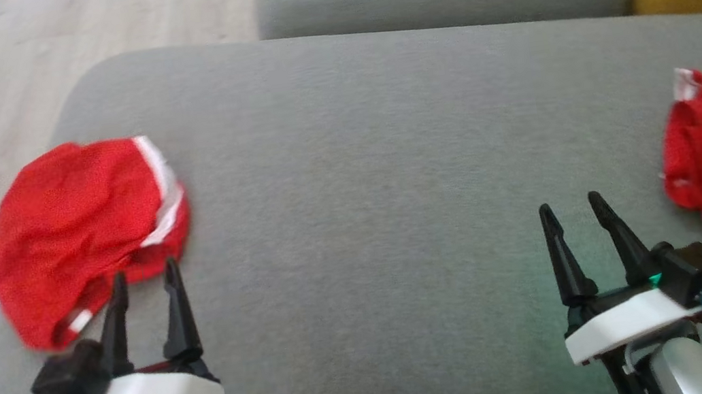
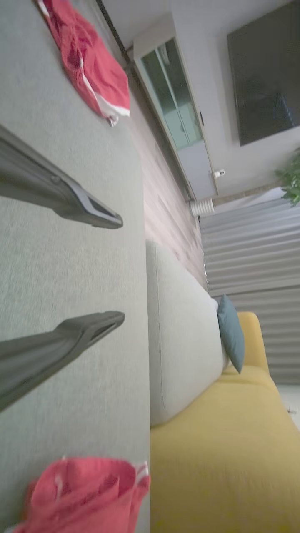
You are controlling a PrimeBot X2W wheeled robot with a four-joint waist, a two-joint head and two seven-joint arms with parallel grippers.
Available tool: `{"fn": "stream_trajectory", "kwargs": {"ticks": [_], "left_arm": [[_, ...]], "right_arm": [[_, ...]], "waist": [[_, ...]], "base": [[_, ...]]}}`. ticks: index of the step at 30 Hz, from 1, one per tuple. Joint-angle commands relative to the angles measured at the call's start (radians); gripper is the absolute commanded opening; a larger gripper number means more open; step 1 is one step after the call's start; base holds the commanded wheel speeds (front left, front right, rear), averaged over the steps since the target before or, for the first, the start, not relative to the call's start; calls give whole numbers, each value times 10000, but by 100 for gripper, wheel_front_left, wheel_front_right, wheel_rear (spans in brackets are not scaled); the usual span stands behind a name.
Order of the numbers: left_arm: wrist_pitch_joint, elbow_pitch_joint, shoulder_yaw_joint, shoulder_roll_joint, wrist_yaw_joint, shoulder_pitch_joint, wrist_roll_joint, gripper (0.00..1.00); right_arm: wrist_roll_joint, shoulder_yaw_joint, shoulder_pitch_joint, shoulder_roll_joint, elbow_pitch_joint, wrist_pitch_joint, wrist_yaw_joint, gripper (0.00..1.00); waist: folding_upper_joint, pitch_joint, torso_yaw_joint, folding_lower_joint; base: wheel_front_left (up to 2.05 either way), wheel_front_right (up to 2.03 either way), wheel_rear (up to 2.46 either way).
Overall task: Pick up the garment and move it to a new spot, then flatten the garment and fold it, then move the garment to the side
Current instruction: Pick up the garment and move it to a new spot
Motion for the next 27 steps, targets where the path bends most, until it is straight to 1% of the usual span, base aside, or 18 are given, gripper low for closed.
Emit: {"fn": "stream_trajectory", "kwargs": {"ticks": [1, 6, 14, 21, 27], "left_arm": [[-51, -331, 482, 68, 40, -459, 53, 100], [-51, -380, 768, 68, 1, -435, 126, 100], [-51, -398, 946, 68, 1, -374, 111, 100], [-51, -442, 1031, 68, -40, -260, 205, 100], [-51, -517, 1272, 68, -95, -171, 286, 100]], "right_arm": [[80, 298, -373, -28, -265, -135, 33, 100], [220, 500, -500, -28, -203, -135, 33, 100], [386, 788, -484, -28, -55, -135, 33, 100], [530, 922, -421, -28, -11, -135, 33, 100], [579, 964, -377, -28, -32, -135, 33, 100]], "waist": [[-1, 4, 562, 0], [-1, 68, 1255, 0], [-1, 23, 2233, 0], [-1, -121, 2709, 0], [-1, -115, 2805, 0]], "base": [[0, 0, 0], [0, 0, 0], [0, 0, 0], [0, 0, 0], [0, 0, 0]]}}
